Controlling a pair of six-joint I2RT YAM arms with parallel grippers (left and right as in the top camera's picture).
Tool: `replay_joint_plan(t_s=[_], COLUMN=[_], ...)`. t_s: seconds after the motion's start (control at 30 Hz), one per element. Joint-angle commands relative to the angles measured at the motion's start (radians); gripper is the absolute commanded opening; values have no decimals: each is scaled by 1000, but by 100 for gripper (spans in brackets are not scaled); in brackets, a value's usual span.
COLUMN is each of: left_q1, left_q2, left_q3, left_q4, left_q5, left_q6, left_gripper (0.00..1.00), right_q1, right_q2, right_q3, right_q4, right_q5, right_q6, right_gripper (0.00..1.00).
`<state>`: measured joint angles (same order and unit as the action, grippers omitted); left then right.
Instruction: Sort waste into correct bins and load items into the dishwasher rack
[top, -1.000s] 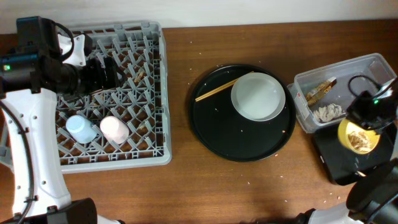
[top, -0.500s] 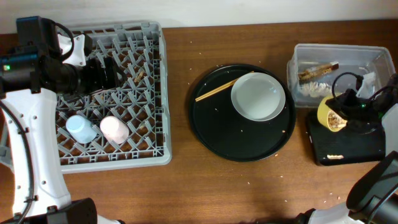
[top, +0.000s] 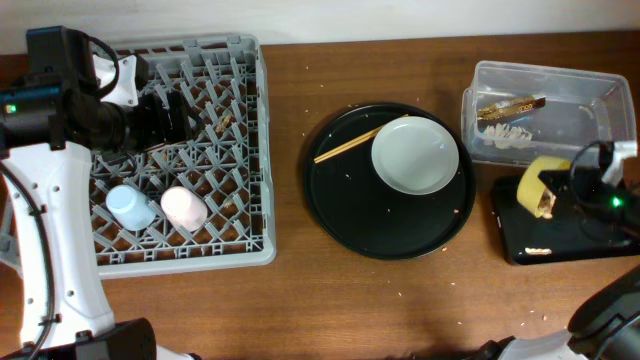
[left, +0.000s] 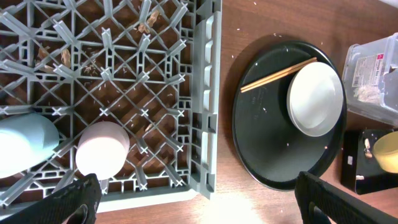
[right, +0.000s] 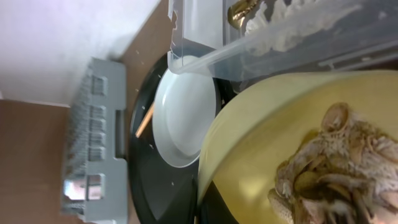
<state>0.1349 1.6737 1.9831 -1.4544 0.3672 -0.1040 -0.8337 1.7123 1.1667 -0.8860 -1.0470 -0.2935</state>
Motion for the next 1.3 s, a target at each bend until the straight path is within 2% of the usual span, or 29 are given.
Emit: replay_joint_plan(t_s=[0.0, 0.17, 0.43, 0.5, 0.53, 0.57, 0.6, 0.63, 0.67, 0.7, 0.73, 0.77, 0.8, 0.83, 0.97, 1.03, 1.1, 1.13, 1.17, 1.2, 1.23, 1.27], left_q1=[-1, -1, -1, -1, -1, -1, -1, -1, -1, -1, -1, -1, -1, -1, -1, -1, -1, -1, -1, -1, -1, -1], left_q2=[-2, -2, -2, -2, -2, -2, -2, -2, -2, -2, -2, -2, -2, -2, -2, -2, -2, -2, -2, -2, -2, -2], left_q3=[8, 8, 8, 8, 8, 8, 8, 8, 8, 8, 8, 8, 8, 8, 8, 8, 8, 8, 8, 8, 8, 8], left_q4=[2, 2, 2, 2, 2, 2, 2, 2, 2, 2, 2, 2, 2, 2, 2, 2, 2, 2, 2, 2, 2, 2], left_q5=[11, 11, 11, 11, 11, 11, 11, 11, 11, 11, 11, 11, 11, 11, 11, 11, 11, 11, 11, 11, 11, 11], left_q6=[19, 19, 19, 19, 19, 19, 19, 19, 19, 19, 19, 19, 19, 19, 19, 19, 19, 19, 19, 19, 19, 19], left_gripper=[99, 99, 99, 99, 99, 99, 99, 99, 99, 99, 99, 99, 99, 99, 99, 99, 99, 99, 99, 99, 99, 99], right_q1=[-85, -173, -175, -175, -175, -176, -176, -175, -175, -176, -175, -170, -168, -168, -141, -141, -141, -139, -130, -124, -121, -117], right_q2=[14, 14, 14, 14, 14, 14, 14, 11, 10, 11, 11, 8, 9, 8, -24, -63, -75, -76, -78, -78, -71, -75], right_q3=[-92, -179, -211, -210, -210, -210, -210, -210, -204, -204, -205, -205, -204, -204, -187, -179, -173, -173, -172, -167, -154, -154], right_q4=[60, 91, 122, 169, 190, 216, 220, 191, 205, 217, 198, 175, 199, 192, 168, 158, 183, 149, 106, 119, 181, 183], right_q5=[-262, -459, -452, -434, -366, -256, -314, -505, -428, -322, -340, -386, -291, -277, -327, -378, -3, -247, -479, -441, -154, -210], right_q6=[-80, -153, -188, -84, -65, 44, 90, -20, -10, 74, 106, 38, 102, 178, 170, 86, 356, 203, -18, -21, 300, 330], right_gripper=[4, 4, 4, 4, 4, 4, 4, 4, 4, 4, 4, 4, 4, 4, 4, 4, 4, 4, 4, 4, 4, 4])
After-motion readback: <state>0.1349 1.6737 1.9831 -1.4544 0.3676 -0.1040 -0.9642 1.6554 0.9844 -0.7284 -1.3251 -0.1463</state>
